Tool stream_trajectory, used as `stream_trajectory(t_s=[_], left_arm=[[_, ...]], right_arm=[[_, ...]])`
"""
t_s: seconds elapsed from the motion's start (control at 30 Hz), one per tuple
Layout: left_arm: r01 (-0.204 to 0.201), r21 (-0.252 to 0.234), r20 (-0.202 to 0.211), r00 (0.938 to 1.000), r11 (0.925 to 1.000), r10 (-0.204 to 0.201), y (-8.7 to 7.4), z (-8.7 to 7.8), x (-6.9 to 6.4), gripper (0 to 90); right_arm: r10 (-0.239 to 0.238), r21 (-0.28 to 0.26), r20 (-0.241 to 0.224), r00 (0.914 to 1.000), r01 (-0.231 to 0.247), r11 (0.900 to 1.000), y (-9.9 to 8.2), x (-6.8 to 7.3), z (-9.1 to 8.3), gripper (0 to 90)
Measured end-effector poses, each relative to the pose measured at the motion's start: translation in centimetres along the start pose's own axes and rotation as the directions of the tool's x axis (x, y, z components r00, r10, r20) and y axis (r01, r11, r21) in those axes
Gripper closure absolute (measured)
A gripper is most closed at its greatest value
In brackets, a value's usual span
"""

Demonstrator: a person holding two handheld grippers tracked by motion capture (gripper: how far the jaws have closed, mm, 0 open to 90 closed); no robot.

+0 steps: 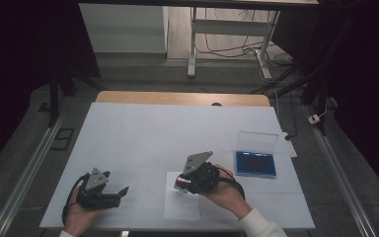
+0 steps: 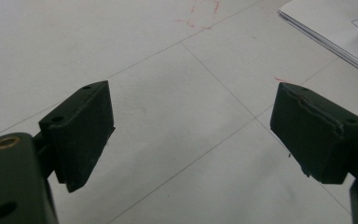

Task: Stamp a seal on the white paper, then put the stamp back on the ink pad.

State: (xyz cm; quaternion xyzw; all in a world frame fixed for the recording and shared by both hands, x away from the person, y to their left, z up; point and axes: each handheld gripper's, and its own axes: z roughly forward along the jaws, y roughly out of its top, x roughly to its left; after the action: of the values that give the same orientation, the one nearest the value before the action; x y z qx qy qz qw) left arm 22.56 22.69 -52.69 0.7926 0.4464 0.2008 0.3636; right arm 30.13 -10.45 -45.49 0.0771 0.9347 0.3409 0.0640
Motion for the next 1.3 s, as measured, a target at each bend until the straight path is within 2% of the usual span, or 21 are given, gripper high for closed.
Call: stream_trajectory(t_s=[0.17, 0.3, 0.5, 0.73, 0.87, 1.17, 1.3], left_arm=[[0.0, 0.0, 0.0, 1.0, 1.0, 0.0, 0.0, 0.0, 0.0, 13.4], [0.0, -0.003, 0.004, 1.0, 1.0, 0.0, 0.0, -0.1, -0.1, 13.4], [0.0, -0.002, 0.003, 1.0, 1.0, 0.0, 0.0, 0.0, -0.1, 13.4], [0.0, -0.003, 0.003, 1.0, 1.0, 0.0, 0.0, -0.1, -0.1, 13.4], [0.0, -0.003, 0.001, 1.0, 1.0, 0.0, 0.0, 0.0, -0.1, 13.4], [0.001, -0.001, 0.002, 1.0, 1.0, -0.001, 0.0, -0.1, -0.1, 13.5], [0.001, 0.001, 0.003, 1.0, 1.0, -0.001, 0.0, 0.0, -0.1, 13.5]], right_arm=[[0.013, -0.021, 0.013, 0.9998, -0.013, 0.9997, -0.1, -0.4, -0.9, 69.6], [0.037, -0.056, 0.001, 0.9993, -0.037, 0.9977, -0.2, -0.7, -1.8, 69.6], [0.062, -0.089, 0.038, 0.9973, -0.059, 0.9943, -0.7, -1.6, -3.5, 69.6], [0.092, -0.089, 0.089, 0.9917, -0.084, 0.9925, -1.7, -2.6, -4.8, 69.5], [0.123, -0.086, 0.128, 0.9841, -0.112, 0.9899, -2.7, -3.4, -5.5, 69.5], [0.201, -0.094, 0.173, 0.9642, -0.187, 0.9778, -4.8, -5.1, -7.1, 69.5], [0.231, -0.092, 0.212, 0.9495, -0.216, 0.9721, -5.8, -5.9, -8.0, 69.5]])
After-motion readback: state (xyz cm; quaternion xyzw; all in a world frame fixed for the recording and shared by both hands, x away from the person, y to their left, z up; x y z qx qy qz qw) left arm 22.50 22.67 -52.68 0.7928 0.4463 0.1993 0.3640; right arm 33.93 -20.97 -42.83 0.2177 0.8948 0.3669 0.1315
